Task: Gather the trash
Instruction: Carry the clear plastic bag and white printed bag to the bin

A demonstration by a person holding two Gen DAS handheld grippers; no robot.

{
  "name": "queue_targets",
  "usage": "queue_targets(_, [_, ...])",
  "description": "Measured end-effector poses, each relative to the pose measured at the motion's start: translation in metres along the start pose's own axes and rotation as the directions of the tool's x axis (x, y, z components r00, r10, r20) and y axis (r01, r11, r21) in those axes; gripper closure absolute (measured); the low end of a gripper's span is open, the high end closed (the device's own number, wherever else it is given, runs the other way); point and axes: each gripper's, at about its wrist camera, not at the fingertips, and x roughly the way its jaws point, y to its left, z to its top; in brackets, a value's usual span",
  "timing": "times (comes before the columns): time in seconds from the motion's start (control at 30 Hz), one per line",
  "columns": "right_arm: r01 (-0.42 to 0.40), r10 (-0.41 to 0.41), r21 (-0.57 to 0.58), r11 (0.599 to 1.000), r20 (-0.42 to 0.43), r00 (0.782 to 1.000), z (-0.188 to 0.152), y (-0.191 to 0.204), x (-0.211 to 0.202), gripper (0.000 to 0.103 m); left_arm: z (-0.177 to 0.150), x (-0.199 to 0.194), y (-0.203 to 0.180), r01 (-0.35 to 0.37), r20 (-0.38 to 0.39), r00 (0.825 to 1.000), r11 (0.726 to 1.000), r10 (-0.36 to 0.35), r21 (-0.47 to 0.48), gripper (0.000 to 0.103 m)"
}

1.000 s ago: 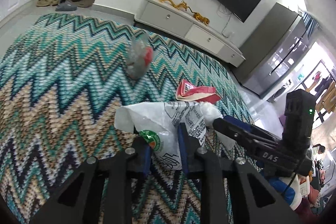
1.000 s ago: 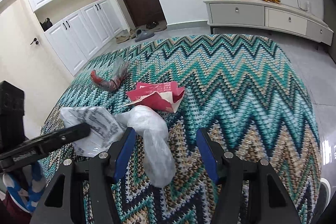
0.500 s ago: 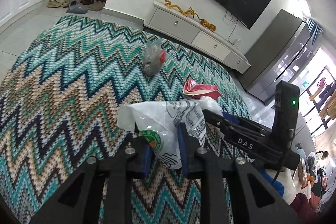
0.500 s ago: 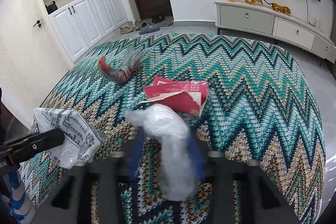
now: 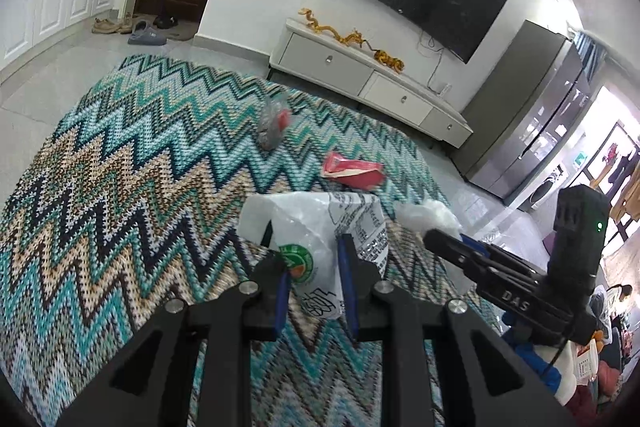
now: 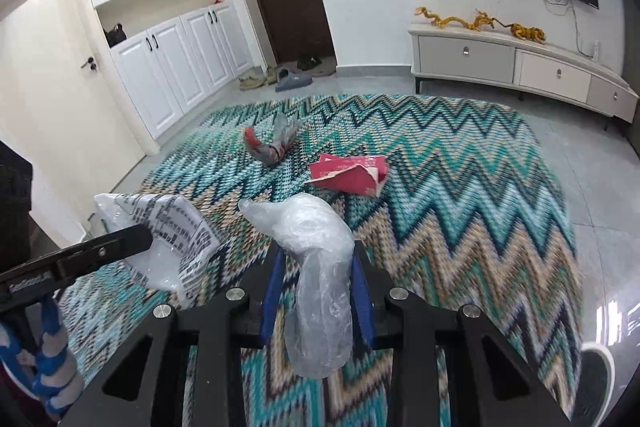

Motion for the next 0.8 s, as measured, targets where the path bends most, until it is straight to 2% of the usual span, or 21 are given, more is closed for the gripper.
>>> queue_targets(0.4, [0.048, -0.054, 0.075, 0.996, 0.070, 0.996, -0.041, -0.030, -0.091, 0.073, -0.025, -0.027, -0.054, 0.019, 0.011, 1.000, 0.999, -0.020, 0.050, 0.084])
queue_targets(0.63, [0.089, -0.108, 0.168, 0.982, 0.105, 0.989, -0.069, -0.073, -0.135, 0.073, -0.030, -0.033, -0.101, 0.038, 0.018, 0.999, 0.990, -0.041, 0.135, 0.087])
queue_targets(0.8, [0.125, -0.156, 0.236, 0.964, 0.120, 0.980, -0.091, -0.107, -0.162, 0.073, -0.032, -0.022, -0.133, 0.052, 0.005, 0.999, 0.982, -0.053, 0.180, 0.090])
